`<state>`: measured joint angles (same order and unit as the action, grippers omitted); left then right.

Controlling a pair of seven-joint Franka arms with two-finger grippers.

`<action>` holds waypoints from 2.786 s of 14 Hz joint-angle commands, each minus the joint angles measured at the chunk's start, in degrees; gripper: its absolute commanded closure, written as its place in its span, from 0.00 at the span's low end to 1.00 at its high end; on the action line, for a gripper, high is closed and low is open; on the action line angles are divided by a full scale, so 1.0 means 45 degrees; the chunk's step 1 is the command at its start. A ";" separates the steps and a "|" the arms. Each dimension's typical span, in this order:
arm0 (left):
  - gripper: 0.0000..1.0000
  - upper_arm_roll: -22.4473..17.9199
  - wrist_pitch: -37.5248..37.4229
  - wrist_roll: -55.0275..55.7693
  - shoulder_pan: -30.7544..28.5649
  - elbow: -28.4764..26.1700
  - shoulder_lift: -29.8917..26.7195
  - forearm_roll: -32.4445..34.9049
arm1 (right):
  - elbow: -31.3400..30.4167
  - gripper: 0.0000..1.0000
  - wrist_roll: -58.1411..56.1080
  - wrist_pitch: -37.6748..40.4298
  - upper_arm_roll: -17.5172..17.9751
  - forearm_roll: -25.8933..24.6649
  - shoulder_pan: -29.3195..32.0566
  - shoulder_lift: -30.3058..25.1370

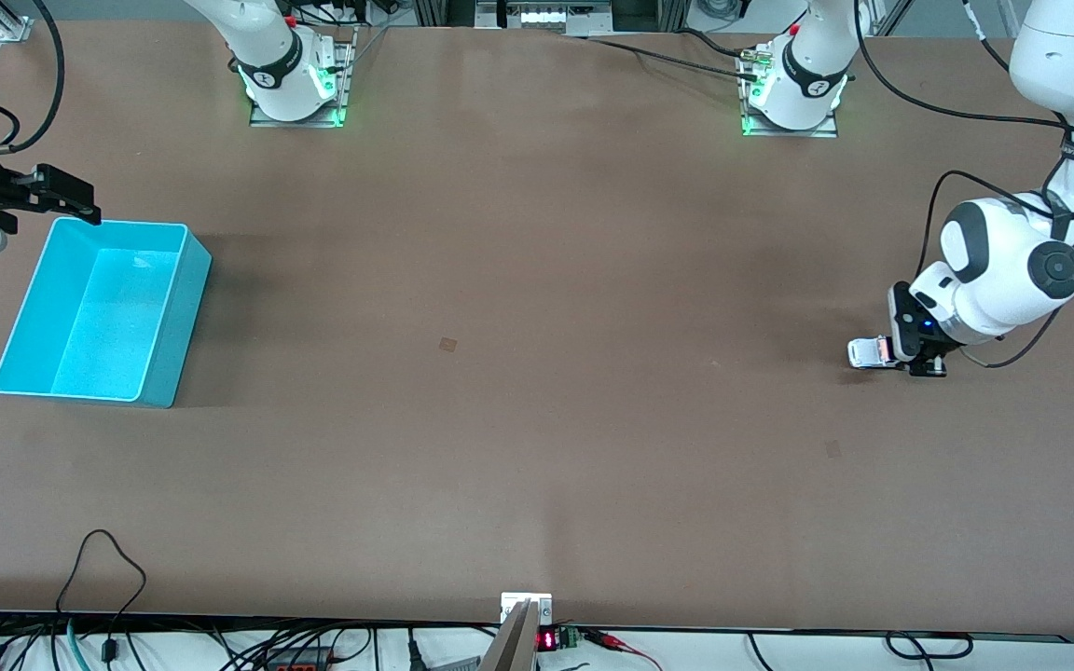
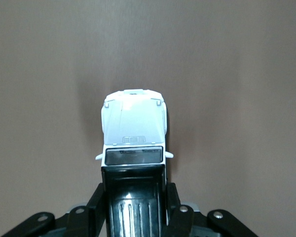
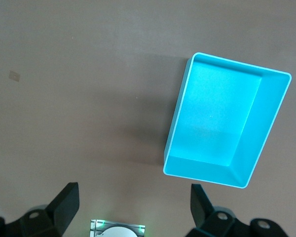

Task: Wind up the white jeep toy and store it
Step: 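Press the jeep down and drag it backward with the left gripper, then open the left gripper and lift away, letting the jeep roll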

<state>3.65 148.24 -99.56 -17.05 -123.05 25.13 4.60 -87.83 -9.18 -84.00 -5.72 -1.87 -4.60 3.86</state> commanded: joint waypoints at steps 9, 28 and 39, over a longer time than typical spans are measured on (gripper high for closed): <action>0.79 0.0028 0.0397 -0.0161 -0.1190 0.0605 0.1857 0.0696 | -0.0013 0.00 -0.0109 0.0111 0.0002 0.0200 0.0065 -0.0077; 0.00 0.3228 -0.4660 -0.0063 -0.1660 0.1640 -0.2185 0.1145 | -0.0013 0.00 -0.0109 0.0111 0.0002 0.0200 0.0065 -0.0077; 0.00 0.3778 -0.4544 0.3346 0.0058 0.1971 -0.2244 -0.0573 | -0.0013 0.00 -0.0128 0.0111 0.0002 0.0200 0.0065 -0.0077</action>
<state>20.94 128.18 -90.03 -17.78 -115.19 15.75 3.13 -87.84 -9.19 -83.95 -5.74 -1.86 -4.60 3.89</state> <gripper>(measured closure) 0.000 0.000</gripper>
